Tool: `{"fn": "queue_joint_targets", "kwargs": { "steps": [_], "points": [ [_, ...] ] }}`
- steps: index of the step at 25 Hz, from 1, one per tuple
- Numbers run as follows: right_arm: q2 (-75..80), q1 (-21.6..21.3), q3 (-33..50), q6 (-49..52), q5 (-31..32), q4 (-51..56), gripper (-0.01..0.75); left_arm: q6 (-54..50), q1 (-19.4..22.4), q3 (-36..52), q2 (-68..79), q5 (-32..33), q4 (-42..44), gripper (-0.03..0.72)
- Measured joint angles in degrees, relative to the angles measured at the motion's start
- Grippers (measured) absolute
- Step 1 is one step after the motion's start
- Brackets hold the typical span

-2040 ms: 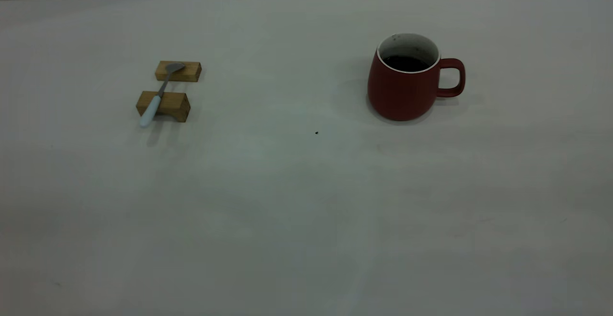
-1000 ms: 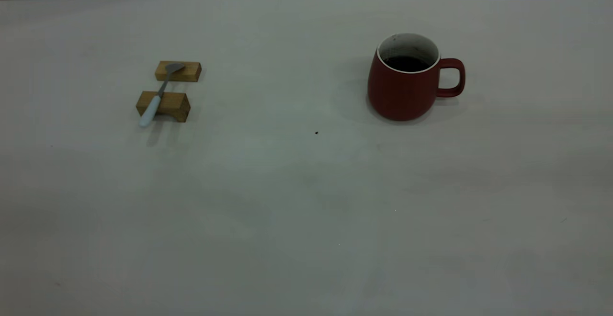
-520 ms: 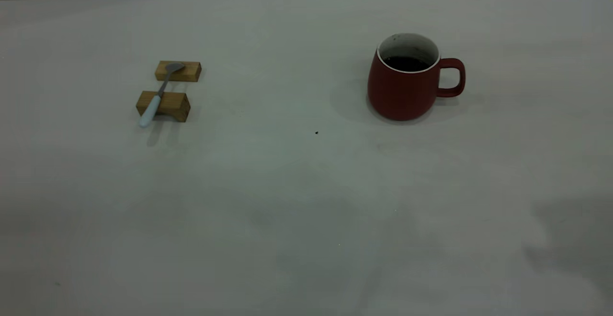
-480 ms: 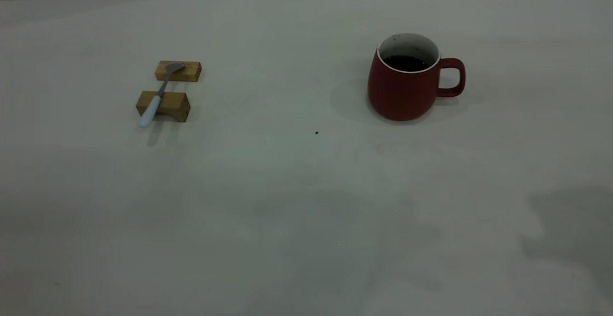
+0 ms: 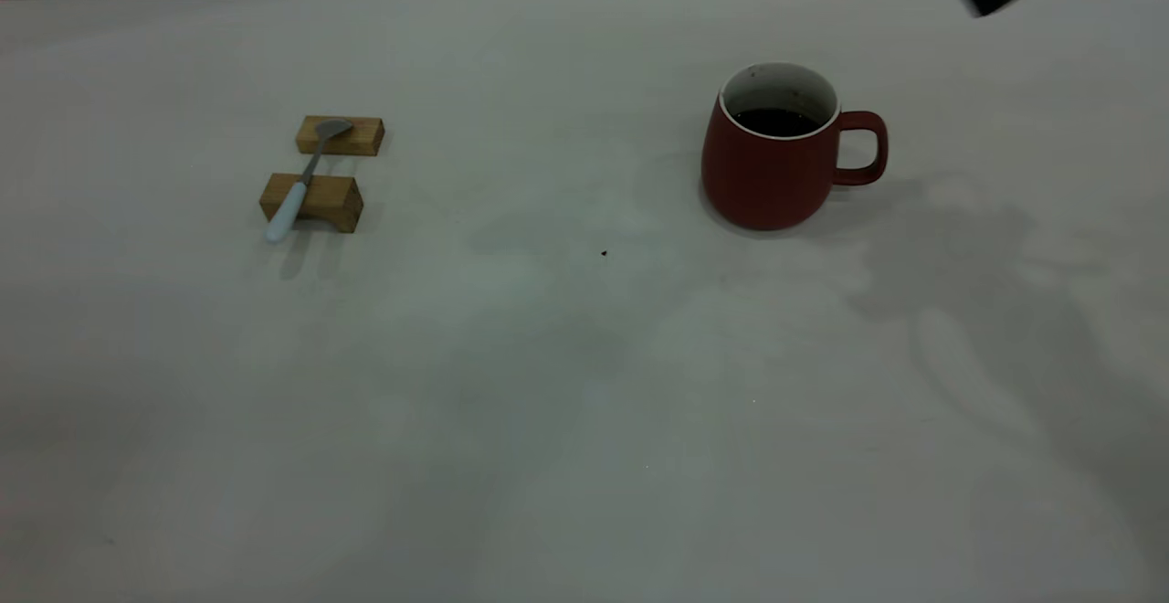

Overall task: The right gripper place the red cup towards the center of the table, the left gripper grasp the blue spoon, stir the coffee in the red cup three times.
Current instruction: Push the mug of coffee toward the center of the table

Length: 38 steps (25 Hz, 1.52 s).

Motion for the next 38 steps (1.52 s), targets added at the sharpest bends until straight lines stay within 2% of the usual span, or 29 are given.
{"fn": "queue_joint_targets", "kwargs": {
  "steps": [4, 10, 13, 17, 22, 32, 38],
  "points": [
    [9.51, 0.25, -9.27, -13.65, 5.71, 0.0, 0.442, 0.0, 0.0, 0.0, 0.0, 0.0, 0.0, 0.406],
    [18.89, -1.29, -20.26, -40.09, 20.94, 1.33, 0.442, 0.0, 0.0, 0.0, 0.0, 0.0, 0.0, 0.406],
    [22.17, -3.08, -23.36, -51.41, 23.87, 3.8, 0.442, 0.0, 0.0, 0.0, 0.0, 0.0, 0.0, 0.406],
    [25.37, -4.95, -25.42, -61.12, 22.01, 9.31, 0.442, 0.0, 0.0, 0.0, 0.0, 0.0, 0.0, 0.406],
    [28.43, -5.36, -26.19, -68.04, 17.58, 14.48, 0.442, 0.0, 0.0, 0.0, 0.0, 0.0, 0.0, 0.406],
    [31.77, -5.39, -26.19, -82.31, 16.24, 28.85, 0.442, 0.0, 0.0, 0.0, 0.0, 0.0, 0.0, 0.406],
    [33.36, -2.31, -26.77, -84.43, 13.65, 33.37, 0.442, 0.0, 0.0, 0.0, 0.0, 0.0, 0.0, 0.406]
  ]
}}
